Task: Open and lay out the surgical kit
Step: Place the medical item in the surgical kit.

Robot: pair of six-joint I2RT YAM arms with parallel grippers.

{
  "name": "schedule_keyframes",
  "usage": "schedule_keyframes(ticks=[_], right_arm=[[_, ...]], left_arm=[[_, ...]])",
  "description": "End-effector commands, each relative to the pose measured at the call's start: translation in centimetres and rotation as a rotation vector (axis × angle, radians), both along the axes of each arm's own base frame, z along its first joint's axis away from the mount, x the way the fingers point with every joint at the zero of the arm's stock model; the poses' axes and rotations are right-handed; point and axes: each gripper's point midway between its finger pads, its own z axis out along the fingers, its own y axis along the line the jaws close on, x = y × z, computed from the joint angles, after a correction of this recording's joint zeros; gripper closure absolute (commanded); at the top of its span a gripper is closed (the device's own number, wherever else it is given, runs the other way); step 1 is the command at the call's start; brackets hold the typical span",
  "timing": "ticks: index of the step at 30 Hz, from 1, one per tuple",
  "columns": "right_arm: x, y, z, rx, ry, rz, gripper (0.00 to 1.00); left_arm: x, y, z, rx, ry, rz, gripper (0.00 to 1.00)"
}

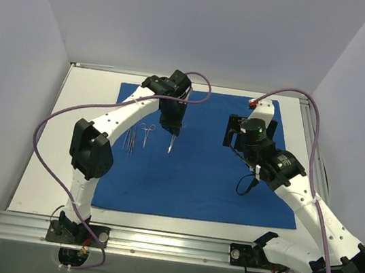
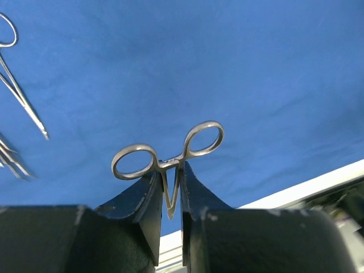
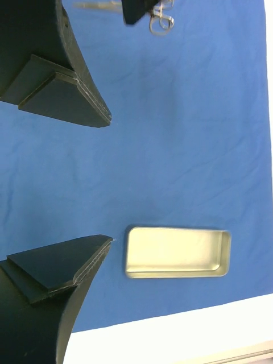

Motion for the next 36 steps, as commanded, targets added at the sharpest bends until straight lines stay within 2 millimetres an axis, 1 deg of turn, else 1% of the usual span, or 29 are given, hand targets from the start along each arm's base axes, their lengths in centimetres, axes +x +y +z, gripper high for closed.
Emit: schedule_keyframes(ticks=[1, 4, 9, 13, 14, 18, 19, 26, 28, 30, 31, 32, 33, 36], right_arm=[[-0.6, -1.1, -0.9, 0.015, 0.034, -0.029, 0.22], [-0.5, -1.4, -1.3, 0.017, 0.044, -0.035, 0.21], [-0.2, -2.0, -1.7, 0.025, 0.053, -0.051, 0.21], [0.1, -2.7, -2.1, 0.022, 0.061, -0.060, 0.20], [0.2, -3.1, -2.2, 0.024, 0.063, -0.069, 0.20], [0.5, -3.8, -2.7, 0.029, 0.079, -0.074, 0.20], [0.6, -3.9, -2.8, 0.031, 0.081, -0.076, 0.20], [1.3, -4.7, -3.4, 0.033, 0.102, -0.076, 0.20], [1.4, -5.1, -3.6, 0.033, 0.108, -0.080, 0.20], [1.5, -5.1, -3.8, 0.036, 0.115, -0.076, 0.20], [1.6, -5.2, -3.9, 0.039, 0.116, -0.077, 0.20], [1.7, -5.3, -4.0, 0.043, 0.118, -0.079, 0.20], [1.8, -5.3, -4.0, 0.044, 0.117, -0.079, 0.20], [2.0, -5.4, -4.0, 0.043, 0.122, -0.078, 0.20]], left_arm=[[-0.6, 1.5, -2.5, 0.068, 0.063, -0.127, 0.98], [-0.1, 1.8, -3.2, 0.082, 0.062, -0.147, 0.98], [1.4, 2.8, -3.4, 0.092, 0.038, -0.125, 0.98], [2.6, 4.1, -3.6, 0.086, 0.034, -0.097, 0.98], [2.9, 4.8, -3.7, 0.083, 0.042, -0.082, 0.98], [3.6, 5.8, -4.3, 0.064, 0.059, -0.067, 0.98], [3.7, 5.8, -4.5, 0.054, 0.064, -0.071, 0.98], [4.8, 7.2, -5.3, 0.061, 0.087, -0.041, 0.98], [5.4, 7.1, -5.5, 0.071, 0.084, -0.041, 0.98], [5.4, 6.6, -5.8, 0.055, 0.108, -0.042, 0.98], [5.4, 6.4, -6.5, 0.052, 0.128, -0.040, 0.98], [5.7, 6.1, -6.4, 0.042, 0.126, -0.038, 0.98], [5.6, 6.0, -7.2, 0.043, 0.154, -0.024, 0.98], [6.0, 5.6, -7.6, 0.035, 0.170, 0.002, 0.98]])
